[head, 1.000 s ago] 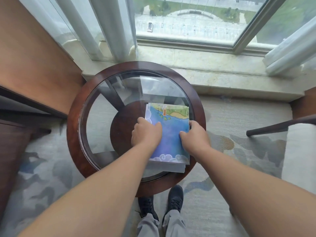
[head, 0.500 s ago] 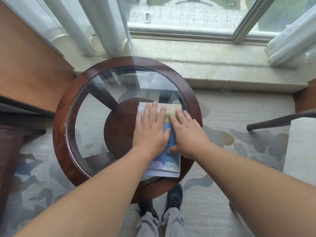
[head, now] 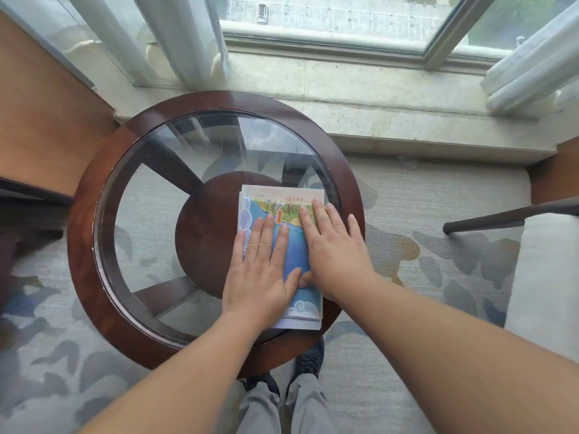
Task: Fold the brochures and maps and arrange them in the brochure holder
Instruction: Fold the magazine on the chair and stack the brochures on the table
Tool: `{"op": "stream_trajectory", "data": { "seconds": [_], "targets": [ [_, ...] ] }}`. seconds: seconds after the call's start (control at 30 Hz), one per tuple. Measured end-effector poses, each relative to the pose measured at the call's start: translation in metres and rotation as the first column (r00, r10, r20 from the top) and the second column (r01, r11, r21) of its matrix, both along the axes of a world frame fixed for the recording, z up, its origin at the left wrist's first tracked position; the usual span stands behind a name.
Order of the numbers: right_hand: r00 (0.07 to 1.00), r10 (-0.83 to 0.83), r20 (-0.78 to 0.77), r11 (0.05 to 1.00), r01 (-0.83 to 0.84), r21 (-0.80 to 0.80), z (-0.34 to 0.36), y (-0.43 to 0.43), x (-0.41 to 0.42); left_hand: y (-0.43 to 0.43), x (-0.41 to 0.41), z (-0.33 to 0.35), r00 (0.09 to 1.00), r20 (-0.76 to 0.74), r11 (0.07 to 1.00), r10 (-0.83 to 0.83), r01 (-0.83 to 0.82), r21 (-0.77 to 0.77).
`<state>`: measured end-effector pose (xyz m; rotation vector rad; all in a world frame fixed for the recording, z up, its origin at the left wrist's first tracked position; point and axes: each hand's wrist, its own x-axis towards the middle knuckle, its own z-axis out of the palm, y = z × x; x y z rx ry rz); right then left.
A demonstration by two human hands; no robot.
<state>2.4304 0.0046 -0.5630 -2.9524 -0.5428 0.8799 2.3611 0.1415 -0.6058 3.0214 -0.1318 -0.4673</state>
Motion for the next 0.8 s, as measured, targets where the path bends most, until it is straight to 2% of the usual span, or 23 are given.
{"op": "stream_trajectory", "data": {
  "seconds": [0.07, 0.17, 0.23, 0.3, 0.33, 0.4, 0.43, 0.47, 0.5, 0.57, 0.67, 0.73, 0.8],
  "targets": [
    [1.0, -0.009, -0.017, 1.0, 0.009, -0.006, 0.001, 0.0, 0.003, 0.001, 0.004, 0.0, 1.0, -0.023, 1.0, 0.004, -0.003, 0.023],
    [0.997, -0.073, -0.036, 0.997, 0.074, 0.023, 0.005, -0.001, -0.001, 0.001, 0.004, 0.009, 0.999, -0.012, 0.996, 0.041, -0.042, -0.078],
    [0.983, -0.182, -0.003, 0.977, 0.181, 0.112, 0.009, -0.002, -0.011, 0.003, 0.005, 0.021, 0.97, 0.021, 0.951, 0.242, -0.233, -0.202],
    [0.931, -0.363, -0.026, 0.903, 0.359, 0.234, 0.013, -0.001, -0.023, 0.007, 0.01, 0.031, 0.85, -0.017, 0.809, 0.527, -0.507, -0.296],
    [0.874, -0.476, -0.098, 0.833, 0.484, 0.269, 0.015, 0.002, -0.026, 0.009, 0.013, 0.035, 0.765, -0.085, 0.709, 0.638, -0.627, -0.322],
    [0.665, -0.674, -0.322, 0.62, 0.746, 0.242, 0.019, 0.008, -0.027, 0.01, 0.019, 0.041, 0.611, -0.242, 0.525, 0.754, -0.781, -0.34],
    [0.551, -0.727, -0.41, 0.515, 0.832, 0.205, 0.019, 0.012, -0.026, 0.009, 0.022, 0.042, 0.558, -0.305, 0.461, 0.771, -0.821, -0.337],
    [0.478, -0.749, -0.459, 0.451, 0.875, 0.176, 0.019, 0.015, -0.024, 0.009, 0.026, 0.044, 0.518, -0.352, 0.419, 0.78, -0.849, -0.321],
    [0.448, -0.755, -0.48, 0.428, 0.89, 0.157, 0.019, 0.018, -0.022, 0.008, 0.029, 0.045, 0.484, -0.384, 0.393, 0.786, -0.872, -0.294],
    [0.44, -0.756, -0.485, 0.434, 0.891, 0.13, 0.02, 0.022, -0.019, 0.01, 0.037, 0.045, 0.405, -0.431, 0.325, 0.806, -0.912, -0.25],
    [0.451, -0.755, -0.477, 0.461, 0.881, 0.103, 0.022, 0.024, -0.017, 0.018, 0.046, 0.043, 0.276, -0.534, 0.153, 0.799, -0.953, -0.262],
    [0.457, -0.76, -0.462, 0.471, 0.877, 0.093, 0.023, 0.024, -0.017, 0.019, 0.046, 0.047, 0.261, -0.596, 0.102, 0.76, -0.953, -0.286],
    [0.445, -0.76, -0.472, 0.459, 0.884, 0.095, 0.022, 0.023, -0.017, 0.017, 0.044, 0.049, 0.271, -0.615, 0.092, 0.741, -0.948, -0.306]
  ]
}}
